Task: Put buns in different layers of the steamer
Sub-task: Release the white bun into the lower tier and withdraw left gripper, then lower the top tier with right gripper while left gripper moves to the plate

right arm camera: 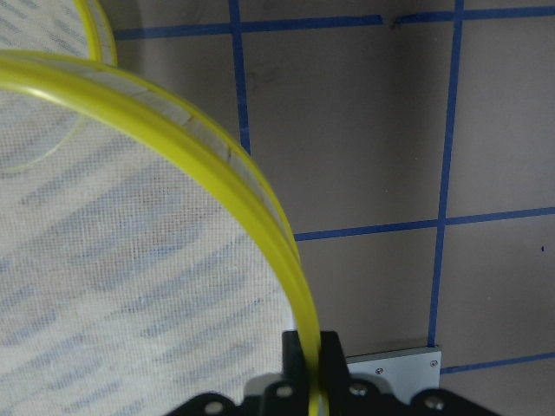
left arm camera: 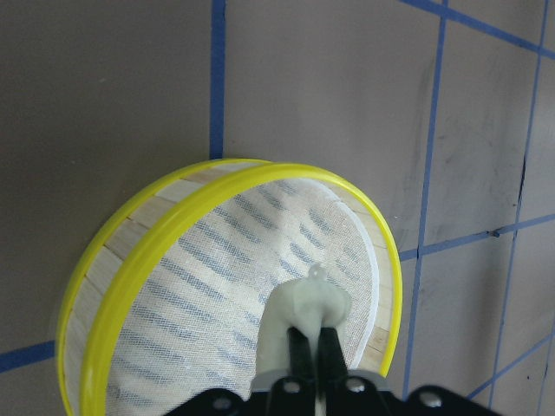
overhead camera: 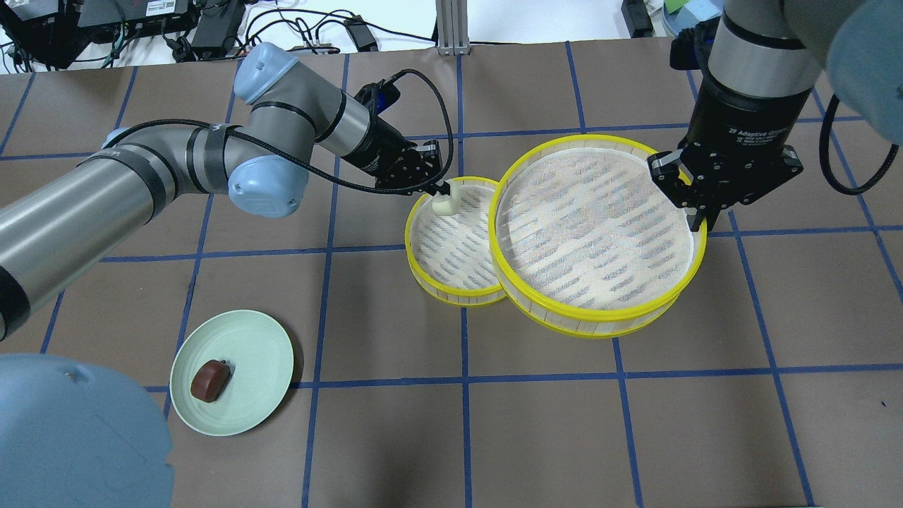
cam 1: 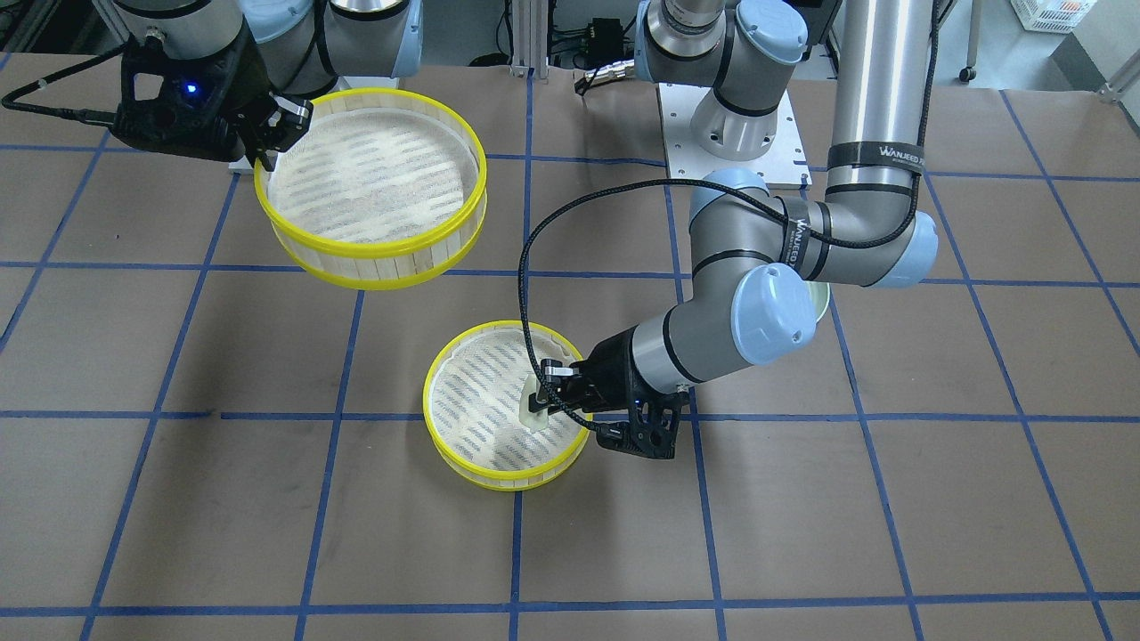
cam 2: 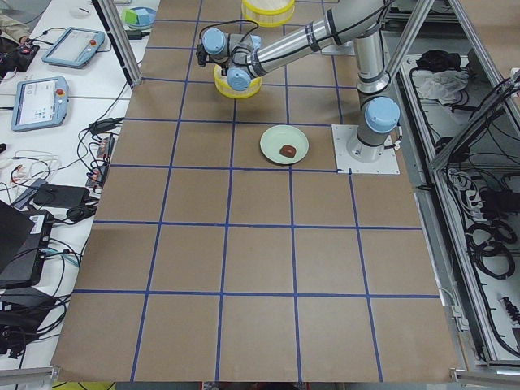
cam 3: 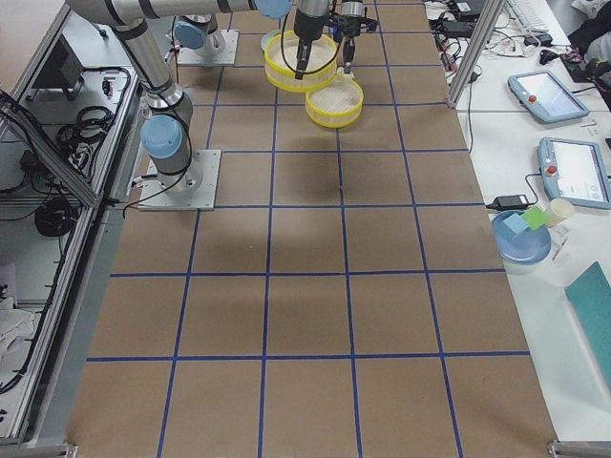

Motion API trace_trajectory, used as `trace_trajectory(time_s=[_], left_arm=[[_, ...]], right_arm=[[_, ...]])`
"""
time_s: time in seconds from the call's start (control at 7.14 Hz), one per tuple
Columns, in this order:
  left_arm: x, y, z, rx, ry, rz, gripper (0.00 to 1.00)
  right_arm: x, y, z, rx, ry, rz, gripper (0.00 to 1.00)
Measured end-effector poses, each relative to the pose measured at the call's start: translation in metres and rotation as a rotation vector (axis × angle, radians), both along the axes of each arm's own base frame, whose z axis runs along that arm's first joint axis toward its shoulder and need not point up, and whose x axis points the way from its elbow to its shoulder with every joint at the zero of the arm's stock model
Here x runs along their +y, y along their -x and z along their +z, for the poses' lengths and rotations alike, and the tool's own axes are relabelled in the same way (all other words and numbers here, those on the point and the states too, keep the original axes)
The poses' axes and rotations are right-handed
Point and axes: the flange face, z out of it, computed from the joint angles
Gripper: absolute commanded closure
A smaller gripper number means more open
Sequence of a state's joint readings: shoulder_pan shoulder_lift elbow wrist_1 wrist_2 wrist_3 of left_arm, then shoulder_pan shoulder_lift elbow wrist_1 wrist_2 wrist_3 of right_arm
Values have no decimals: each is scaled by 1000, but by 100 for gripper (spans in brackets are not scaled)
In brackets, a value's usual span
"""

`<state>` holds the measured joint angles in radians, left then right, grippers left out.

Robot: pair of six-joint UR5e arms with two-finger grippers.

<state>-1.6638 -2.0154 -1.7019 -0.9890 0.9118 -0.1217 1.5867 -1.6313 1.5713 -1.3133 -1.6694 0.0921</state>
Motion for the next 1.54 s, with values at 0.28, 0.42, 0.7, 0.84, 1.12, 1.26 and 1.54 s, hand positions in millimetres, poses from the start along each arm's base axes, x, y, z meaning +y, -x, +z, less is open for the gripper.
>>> trace_trajectory(time_s=[0.28,0.42,0.7,0.84,1.12,1.26,1.54], left_arm=[[4,11,4,-11,-28,30,0],[5,12,11,-16,-31,50,0],[-3,-1,27,-123,8,81,0],[-12,-23,40,-211,28,102,0],[-14,-91,67,-373,30,81,0],[-4,-120,84,-459,22,33,0],[25,-159,113,-620,-27,-66,0]], right_arm=[[1,2,0,11,-5,0,100],[0,2,0,13,-3,-1,100],[-2,3,0,17,12,7,100],[-11,2,-4,23,27,24,100],[-58,-16,-42,17,50,46,100],[-78,-32,-67,0,35,29,100],[-110,-79,-119,-33,36,-20,100]])
